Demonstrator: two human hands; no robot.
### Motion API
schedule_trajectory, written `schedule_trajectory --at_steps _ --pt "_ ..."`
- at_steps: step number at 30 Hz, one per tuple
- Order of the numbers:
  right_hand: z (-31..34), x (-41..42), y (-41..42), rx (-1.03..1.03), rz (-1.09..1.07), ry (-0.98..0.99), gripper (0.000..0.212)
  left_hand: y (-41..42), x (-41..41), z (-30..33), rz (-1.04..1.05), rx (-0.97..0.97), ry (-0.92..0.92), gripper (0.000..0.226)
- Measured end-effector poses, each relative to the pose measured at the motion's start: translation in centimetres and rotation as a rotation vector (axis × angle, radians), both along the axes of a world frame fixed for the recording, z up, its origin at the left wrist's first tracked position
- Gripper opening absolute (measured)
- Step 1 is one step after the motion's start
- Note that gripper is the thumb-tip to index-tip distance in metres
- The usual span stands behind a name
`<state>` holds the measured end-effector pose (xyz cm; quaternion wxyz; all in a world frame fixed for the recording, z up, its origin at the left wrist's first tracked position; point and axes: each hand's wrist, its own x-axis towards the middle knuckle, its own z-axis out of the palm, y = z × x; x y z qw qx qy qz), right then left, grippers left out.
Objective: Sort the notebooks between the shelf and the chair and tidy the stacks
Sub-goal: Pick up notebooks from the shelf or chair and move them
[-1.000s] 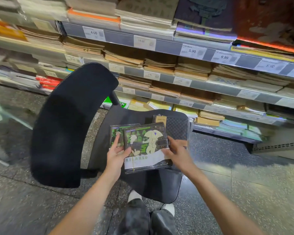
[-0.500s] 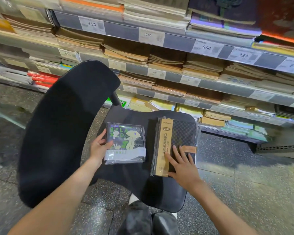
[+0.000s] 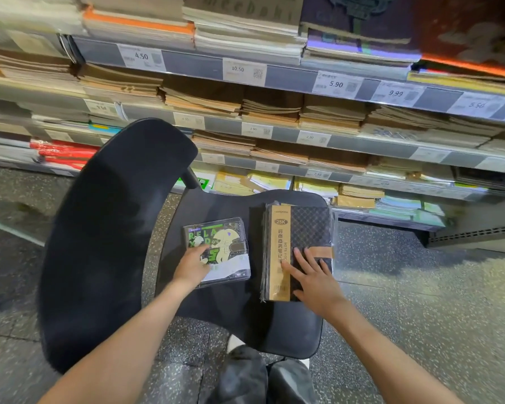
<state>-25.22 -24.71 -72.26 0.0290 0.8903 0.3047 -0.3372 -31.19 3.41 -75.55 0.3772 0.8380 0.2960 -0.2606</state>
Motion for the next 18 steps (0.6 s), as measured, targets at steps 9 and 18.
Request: schedule_trajectory --at_steps 9,18 --pt "3.0 0.4 1.7 0.051 -0.184 0.066 0.052 -1.0 1.5 4.6 -0.252 0.069 0.02 0.049" --pt "11.2 2.4 0.2 0.149 -0.291 -0.043 0.048 -4.8 4.0 12.4 -0.398 0.082 -0.037 0.052"
